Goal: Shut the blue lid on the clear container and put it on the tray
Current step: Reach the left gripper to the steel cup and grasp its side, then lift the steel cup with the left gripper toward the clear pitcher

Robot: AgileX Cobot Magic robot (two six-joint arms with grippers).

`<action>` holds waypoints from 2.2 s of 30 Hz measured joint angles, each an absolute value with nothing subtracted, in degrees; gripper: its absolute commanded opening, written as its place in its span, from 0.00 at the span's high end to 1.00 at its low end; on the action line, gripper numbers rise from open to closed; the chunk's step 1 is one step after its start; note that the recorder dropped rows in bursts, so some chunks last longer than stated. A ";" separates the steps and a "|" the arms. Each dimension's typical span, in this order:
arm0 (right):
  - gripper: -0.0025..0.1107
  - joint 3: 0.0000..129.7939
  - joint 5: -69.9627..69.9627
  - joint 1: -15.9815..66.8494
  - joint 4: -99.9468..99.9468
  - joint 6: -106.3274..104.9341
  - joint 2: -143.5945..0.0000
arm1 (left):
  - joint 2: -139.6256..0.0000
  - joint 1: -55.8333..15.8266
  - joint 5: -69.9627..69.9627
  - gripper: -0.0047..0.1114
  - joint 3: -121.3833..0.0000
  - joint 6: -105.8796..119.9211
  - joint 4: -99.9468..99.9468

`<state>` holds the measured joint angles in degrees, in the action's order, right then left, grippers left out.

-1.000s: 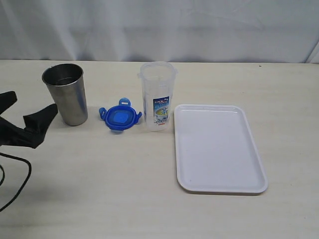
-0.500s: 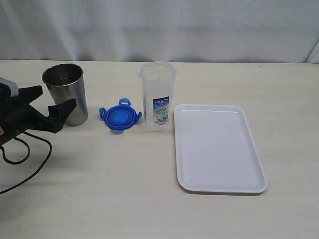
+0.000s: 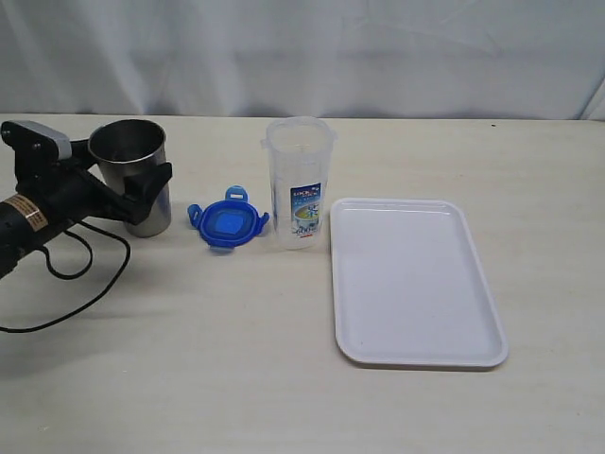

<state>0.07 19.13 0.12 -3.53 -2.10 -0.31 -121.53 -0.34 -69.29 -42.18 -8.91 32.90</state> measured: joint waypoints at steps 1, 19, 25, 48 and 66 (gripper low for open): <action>0.94 0.07 19.13 0.12 -3.53 -2.10 -0.31 | -121.66 -0.61 -69.29 0.17 -42.52 -8.91 32.90; 0.94 0.07 19.13 0.12 -3.53 -2.10 -0.31 | -122.36 -1.40 -69.31 0.60 -43.20 -8.91 31.07; 0.94 0.07 19.13 0.12 -3.53 -2.10 -0.31 | -122.26 -1.40 -67.69 0.96 -43.69 -10.65 31.47; 0.94 0.07 19.13 0.12 -3.53 -2.10 -0.31 | -120.77 -1.40 -66.87 0.96 -43.58 -13.47 33.93; 0.94 0.07 19.13 0.12 -3.53 -2.10 -0.31 | -110.11 -2.56 -58.03 0.96 -46.53 -18.53 36.33</action>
<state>0.07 19.13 0.12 -3.53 -2.10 -0.31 -110.11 -2.56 -58.03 -46.53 -18.53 36.33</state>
